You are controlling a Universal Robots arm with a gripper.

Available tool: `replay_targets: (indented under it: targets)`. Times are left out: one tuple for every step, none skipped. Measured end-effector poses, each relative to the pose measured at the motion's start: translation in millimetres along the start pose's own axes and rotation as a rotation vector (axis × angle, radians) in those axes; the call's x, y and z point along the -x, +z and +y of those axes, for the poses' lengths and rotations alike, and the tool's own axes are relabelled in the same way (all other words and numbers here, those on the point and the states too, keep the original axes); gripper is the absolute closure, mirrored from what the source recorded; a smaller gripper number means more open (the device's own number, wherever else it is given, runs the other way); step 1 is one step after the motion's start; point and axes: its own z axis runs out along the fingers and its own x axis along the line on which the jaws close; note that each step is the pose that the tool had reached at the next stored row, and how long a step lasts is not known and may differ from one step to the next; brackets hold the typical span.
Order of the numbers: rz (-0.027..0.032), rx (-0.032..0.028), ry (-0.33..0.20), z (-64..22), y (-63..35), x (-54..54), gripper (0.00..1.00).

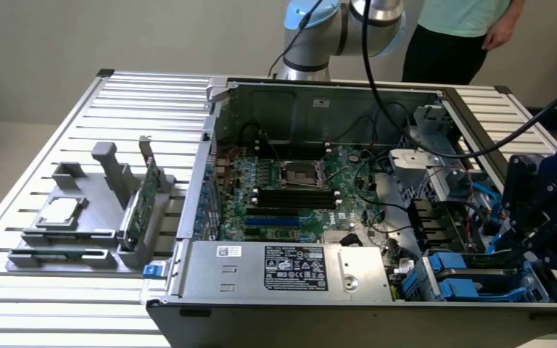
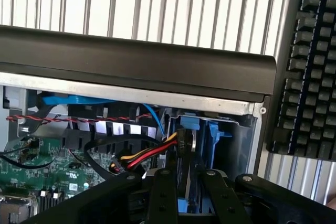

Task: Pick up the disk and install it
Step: 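Insert the first disk wire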

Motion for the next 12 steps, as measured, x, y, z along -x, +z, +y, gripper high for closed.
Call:
replay_targets:
  targets:
    - [0.0008,0.0000,-0.004,0.0,0.6,0.2,0.75]
    - [0.0021,0.0000,-0.009,0.0,1.5,0.5,0.75]
    - [0.0032,0.0000,-0.014,0.0,2.1,0.6,0.75]
    - [0.0045,0.0001,-0.018,0.0,2.7,0.8,0.75]
    - [0.0061,0.0001,-0.023,-0.1,3.5,0.9,0.75]
    - [0.0075,0.0002,-0.027,-0.1,4.1,1.0,0.75]
    - [0.0091,0.0003,-0.032,-0.1,4.7,1.1,0.75]
    - [0.0105,0.0004,-0.037,-0.1,5.3,1.2,0.75]
    - [0.0125,0.0005,-0.041,0.1,5.9,1.3,0.75]
    - [0.0142,0.0007,-0.046,0.4,6.3,1.4,0.75]
    - [0.0162,0.0008,-0.049,0.8,6.6,1.5,0.75]
    - [0.0181,0.0010,-0.052,0.9,7.0,1.7,0.75]
